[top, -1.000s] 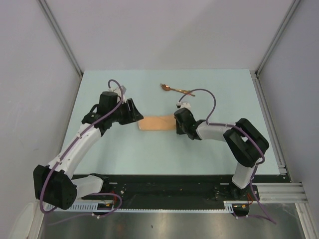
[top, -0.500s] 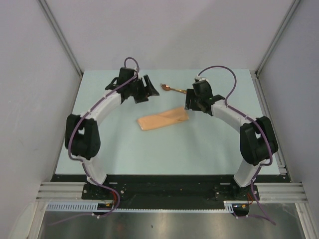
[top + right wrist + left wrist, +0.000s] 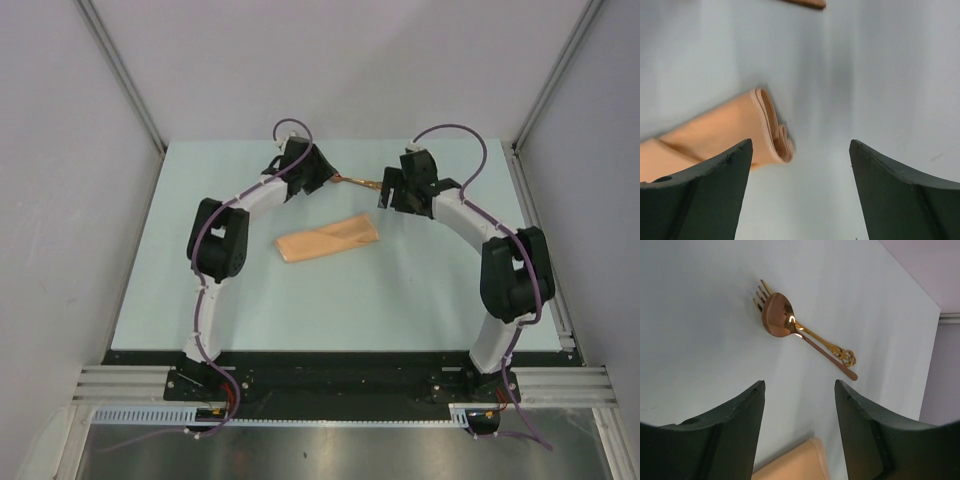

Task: Fold the napkin into a case and place the utensils inside
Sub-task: Pick up the spoon from the corner of the board.

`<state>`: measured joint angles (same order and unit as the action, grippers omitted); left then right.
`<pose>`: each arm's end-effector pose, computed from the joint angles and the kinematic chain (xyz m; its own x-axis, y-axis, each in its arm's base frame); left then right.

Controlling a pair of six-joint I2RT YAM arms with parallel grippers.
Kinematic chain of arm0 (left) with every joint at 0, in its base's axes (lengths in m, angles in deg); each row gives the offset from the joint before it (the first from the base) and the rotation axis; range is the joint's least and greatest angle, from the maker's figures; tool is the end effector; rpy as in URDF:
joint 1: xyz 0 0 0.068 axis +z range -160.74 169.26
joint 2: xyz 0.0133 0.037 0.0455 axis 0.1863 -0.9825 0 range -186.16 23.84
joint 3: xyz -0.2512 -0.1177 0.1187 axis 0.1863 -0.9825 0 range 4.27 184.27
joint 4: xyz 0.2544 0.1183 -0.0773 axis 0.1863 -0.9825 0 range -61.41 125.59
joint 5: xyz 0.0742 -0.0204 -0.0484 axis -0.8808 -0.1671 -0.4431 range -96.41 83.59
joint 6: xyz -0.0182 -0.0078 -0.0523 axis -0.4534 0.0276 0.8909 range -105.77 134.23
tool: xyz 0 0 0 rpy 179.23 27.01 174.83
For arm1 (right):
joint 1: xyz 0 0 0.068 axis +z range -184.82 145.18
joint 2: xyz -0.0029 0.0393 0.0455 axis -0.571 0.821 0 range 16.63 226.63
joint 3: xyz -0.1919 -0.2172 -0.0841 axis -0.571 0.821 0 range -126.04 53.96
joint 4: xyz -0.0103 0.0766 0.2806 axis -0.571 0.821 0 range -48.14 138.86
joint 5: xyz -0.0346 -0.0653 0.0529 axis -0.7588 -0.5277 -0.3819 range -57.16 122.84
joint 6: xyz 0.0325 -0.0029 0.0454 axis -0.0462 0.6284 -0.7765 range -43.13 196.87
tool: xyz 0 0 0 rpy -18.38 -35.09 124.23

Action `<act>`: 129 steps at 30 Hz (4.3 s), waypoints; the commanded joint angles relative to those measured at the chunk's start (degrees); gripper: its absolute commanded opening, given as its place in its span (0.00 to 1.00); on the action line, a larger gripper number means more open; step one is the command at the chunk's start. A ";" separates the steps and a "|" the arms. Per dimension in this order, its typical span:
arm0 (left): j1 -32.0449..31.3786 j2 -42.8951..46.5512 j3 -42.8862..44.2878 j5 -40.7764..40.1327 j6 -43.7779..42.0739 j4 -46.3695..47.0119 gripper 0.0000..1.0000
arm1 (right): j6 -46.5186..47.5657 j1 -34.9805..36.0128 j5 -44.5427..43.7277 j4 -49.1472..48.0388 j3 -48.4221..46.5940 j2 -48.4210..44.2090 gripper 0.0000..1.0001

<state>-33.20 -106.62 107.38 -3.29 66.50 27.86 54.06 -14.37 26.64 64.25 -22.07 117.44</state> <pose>0.5312 -0.2218 0.1987 -0.6592 -0.5821 -0.4761 -0.1615 0.7279 -0.6664 0.4021 0.1456 0.2584 -0.7414 0.1348 -0.6574 0.0095 0.9816 0.1905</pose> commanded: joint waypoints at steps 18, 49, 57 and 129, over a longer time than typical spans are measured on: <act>-1.71 0.56 -2.83 -1.27 2.92 6.41 0.69 | -7.07 -7.35 19.02 -12.37 -50.09 45.25 0.56; -1.01 -10.26 3.76 1.37 13.57 7.20 0.52 | -18.00 -8.49 39.59 -29.88 -27.06 39.72 0.31; -1.62 -6.68 -0.35 -1.62 12.59 9.89 0.47 | -0.34 -6.30 34.33 -17.48 -36.02 37.26 0.43; -7.86 18.39 -15.92 17.90 -10.33 14.23 0.77 | -4.55 -2.96 12.00 -2.00 -35.70 15.65 0.00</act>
<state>-38.31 -89.44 89.83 18.93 64.99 45.85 72.99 -17.39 41.57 63.77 -65.15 143.47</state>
